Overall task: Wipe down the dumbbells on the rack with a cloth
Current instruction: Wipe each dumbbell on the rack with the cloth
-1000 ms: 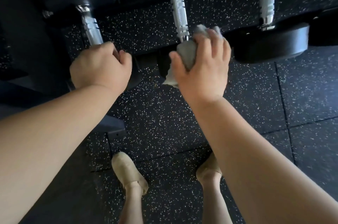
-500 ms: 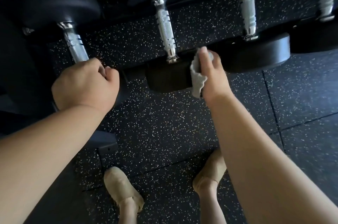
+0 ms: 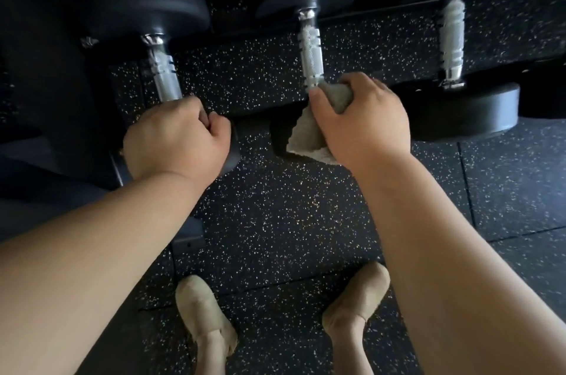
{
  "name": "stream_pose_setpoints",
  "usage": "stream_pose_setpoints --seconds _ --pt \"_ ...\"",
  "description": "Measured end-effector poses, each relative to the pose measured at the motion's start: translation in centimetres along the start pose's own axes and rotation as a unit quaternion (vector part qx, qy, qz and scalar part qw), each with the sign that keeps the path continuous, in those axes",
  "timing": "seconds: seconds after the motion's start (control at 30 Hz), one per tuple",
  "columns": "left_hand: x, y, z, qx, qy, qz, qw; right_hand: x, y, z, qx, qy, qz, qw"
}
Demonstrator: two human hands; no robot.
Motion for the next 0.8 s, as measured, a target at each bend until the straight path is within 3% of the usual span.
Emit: stream_pose_setpoints --seconds 0.1,0.2,0.3,0.37,0.43,0.57,0.67,0.8 --pt "0.2 -0.2 0.3 -0.008 0.001 0.009 1.0 1.6 3.9 0.1 0.036 -0.054 -0.025 0.998" --pt "0.3 -0.2 0.4 -0.005 0.002 0.011 1.0 3.2 7.5 0.3 0.039 -0.018 0.002 0.999" --pt "0.1 -0.2 0.3 -0.009 -0.005 0.004 1.0 2.9 8.1 0.2 0.142 -0.006 0.07 0.987" --pt "0.1 -0.2 0.2 -0.013 -0.009 0.003 1.0 1.5 6.0 -0.5 0.189 -0.041 0.045 0.98" --pt "0.1 -0.1 0.1 -0.01 -0.005 0.005 1.0 -0.2 2.7 -1.1 0.177 -0.051 0.006 0.983" --pt "0.1 0.1 0.2 -0.007 -0.008 0.009 1.0 -1.4 -1.4 -1.0 0.136 0.04 -0.016 0.99" --pt "0.0 0.0 0.2 -0.005 -0.003 0.01 1.0 -0.2 1.6 -0.9 0.116 -0.018 0.004 0.993" --pt "0.1 0.0 0.2 0.004 -0.002 -0.001 1.0 3.1 6.8 -1.0 0.089 0.034 0.065 0.993"
Point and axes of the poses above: each hand's wrist, its own y-axis towards the middle knuckle, its own z-axis out of the palm, x = y × z, the point moved 3 cm from there along y, towards the middle knuckle, and after that the axes turned 4 degrees about z, right-handed, at the moved point
